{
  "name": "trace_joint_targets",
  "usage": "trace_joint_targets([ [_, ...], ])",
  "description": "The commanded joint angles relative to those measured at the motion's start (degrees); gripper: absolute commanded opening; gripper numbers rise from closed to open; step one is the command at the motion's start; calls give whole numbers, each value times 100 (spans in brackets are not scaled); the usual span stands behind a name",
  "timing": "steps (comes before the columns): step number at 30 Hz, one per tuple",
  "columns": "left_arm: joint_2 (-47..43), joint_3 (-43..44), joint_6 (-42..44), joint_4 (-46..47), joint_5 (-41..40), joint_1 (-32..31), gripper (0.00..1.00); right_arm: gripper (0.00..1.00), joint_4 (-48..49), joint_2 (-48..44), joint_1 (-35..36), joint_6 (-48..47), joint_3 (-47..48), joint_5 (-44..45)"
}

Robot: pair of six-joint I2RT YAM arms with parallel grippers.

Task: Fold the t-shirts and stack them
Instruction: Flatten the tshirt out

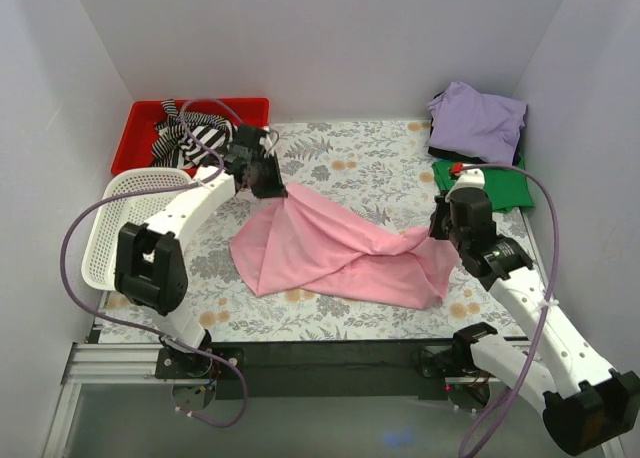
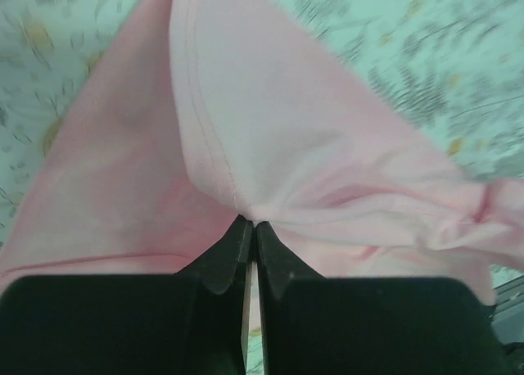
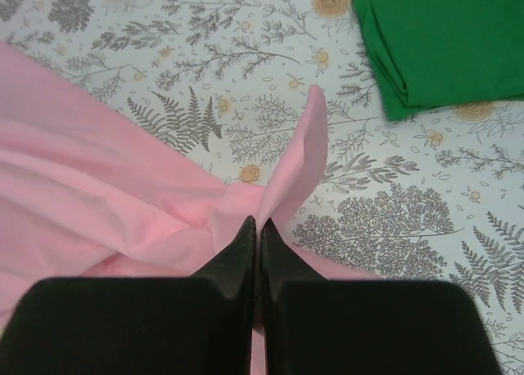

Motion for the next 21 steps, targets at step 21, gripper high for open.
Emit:
trace_joint_targets([
  [21,-5110,3885,-260,-2137,921,225,0,1,-1267,-2707,13,-997,3871,213],
])
